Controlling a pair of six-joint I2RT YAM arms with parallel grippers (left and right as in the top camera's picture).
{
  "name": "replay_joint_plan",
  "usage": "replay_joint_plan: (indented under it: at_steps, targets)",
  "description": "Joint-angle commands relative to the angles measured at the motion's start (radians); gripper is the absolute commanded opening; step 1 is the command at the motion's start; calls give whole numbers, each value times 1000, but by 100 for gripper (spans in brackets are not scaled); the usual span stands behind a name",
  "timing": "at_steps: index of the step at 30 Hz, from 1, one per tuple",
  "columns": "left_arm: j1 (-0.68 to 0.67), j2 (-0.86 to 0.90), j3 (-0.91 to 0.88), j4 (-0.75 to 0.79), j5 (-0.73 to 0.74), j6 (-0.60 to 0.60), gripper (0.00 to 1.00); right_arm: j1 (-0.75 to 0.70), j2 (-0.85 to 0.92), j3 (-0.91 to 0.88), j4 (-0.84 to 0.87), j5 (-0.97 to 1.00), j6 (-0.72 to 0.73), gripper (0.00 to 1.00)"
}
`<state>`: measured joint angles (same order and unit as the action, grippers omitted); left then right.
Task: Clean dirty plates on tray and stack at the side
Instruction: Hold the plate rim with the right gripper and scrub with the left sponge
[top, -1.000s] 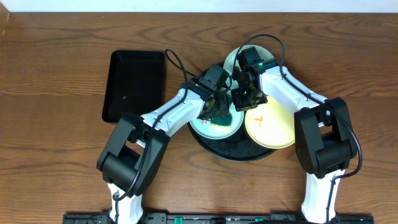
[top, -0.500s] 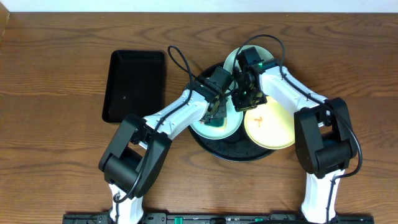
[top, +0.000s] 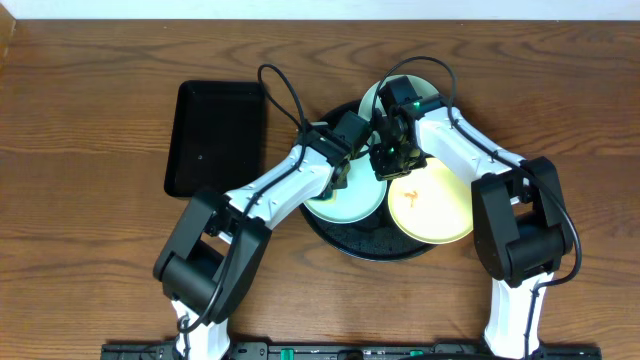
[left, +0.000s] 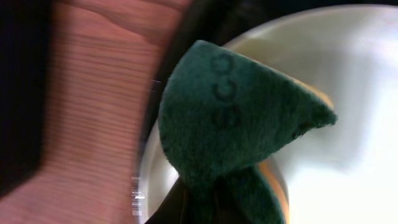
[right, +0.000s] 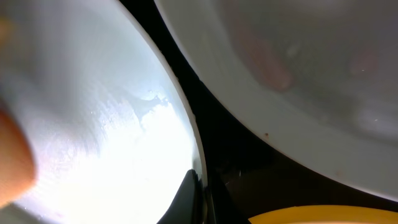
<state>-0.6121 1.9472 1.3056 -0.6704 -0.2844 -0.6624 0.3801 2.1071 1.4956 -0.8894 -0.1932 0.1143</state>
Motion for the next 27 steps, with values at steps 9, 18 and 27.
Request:
replay_joint_plan:
  at_steps: [9,18,27]
  targets:
    - [33,-153,-23,2,-152,-21,8,-2,14,-10,-19,36,-19,1]
    - [33,-142,-27,177,247,-51,7,-2,14,-10,-19,36,-19,1]
    - [34,-73,-32,184,255,-130,8,-2,14,-10,-18,36,-19,2]
